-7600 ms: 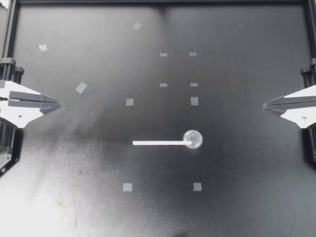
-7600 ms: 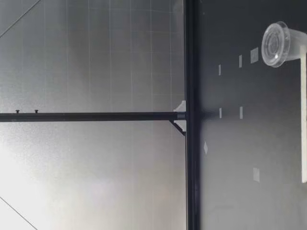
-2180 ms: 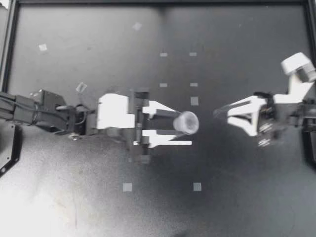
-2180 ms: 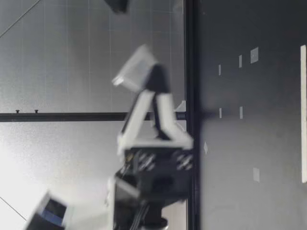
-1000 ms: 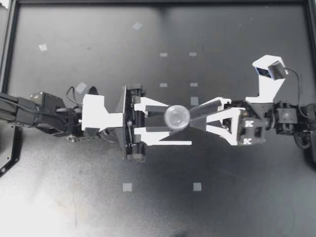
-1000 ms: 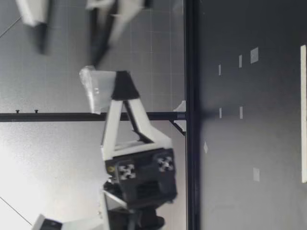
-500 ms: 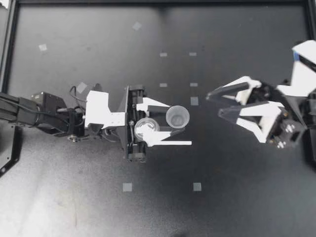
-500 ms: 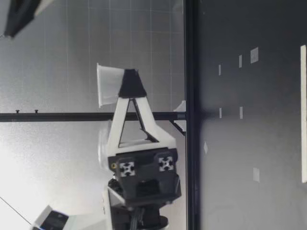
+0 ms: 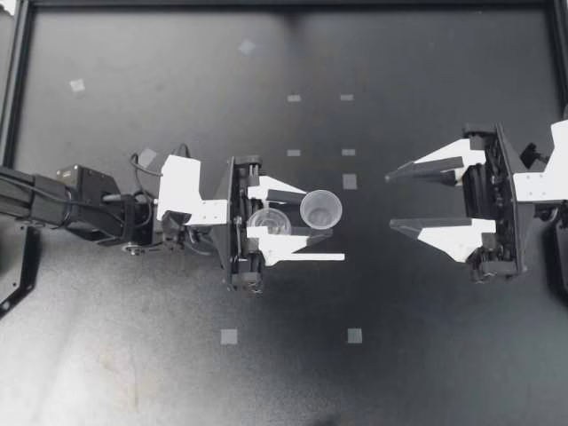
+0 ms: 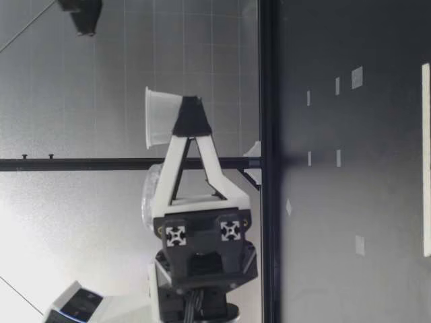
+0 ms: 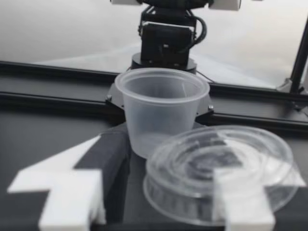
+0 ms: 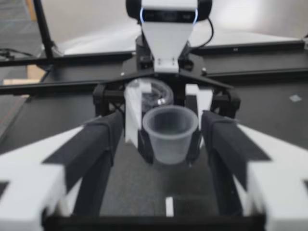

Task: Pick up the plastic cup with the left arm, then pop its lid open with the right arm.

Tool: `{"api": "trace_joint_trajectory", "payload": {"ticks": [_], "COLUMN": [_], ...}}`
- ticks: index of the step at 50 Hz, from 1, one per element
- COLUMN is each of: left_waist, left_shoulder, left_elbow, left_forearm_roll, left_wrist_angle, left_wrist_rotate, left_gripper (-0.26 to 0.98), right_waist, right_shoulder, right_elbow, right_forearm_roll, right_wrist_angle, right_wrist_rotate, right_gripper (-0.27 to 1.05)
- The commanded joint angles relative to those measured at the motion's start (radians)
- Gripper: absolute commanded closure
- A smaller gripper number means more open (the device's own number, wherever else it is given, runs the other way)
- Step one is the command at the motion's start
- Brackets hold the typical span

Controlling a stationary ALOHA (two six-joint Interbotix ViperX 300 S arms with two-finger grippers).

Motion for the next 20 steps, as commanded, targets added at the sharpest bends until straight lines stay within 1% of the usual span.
{"api": "trace_joint_trajectory", "payload": {"ticks": [1,20], "left_waist": [0.002,0.003], "left_shoulder": [-0.025,-0.025], "left_elbow": [-0.014,-0.014], "left_forearm_roll": [0.002,0.000], "left_wrist_angle": [-0.005,0.006], "left_wrist_rotate": [0.002,0.005], "left_gripper": [0.61,0.61], "right_waist": [-0.008,-0.008], "right_shoulder": [-0.011,-0.015], "right_elbow": [-0.003,0.009], "right_forearm_roll": [0.003,0.003], "right_wrist_angle": [-0.020,-0.034], "right_wrist_rotate": [0.000,0.000], "right_gripper": [0.12,0.12]}}
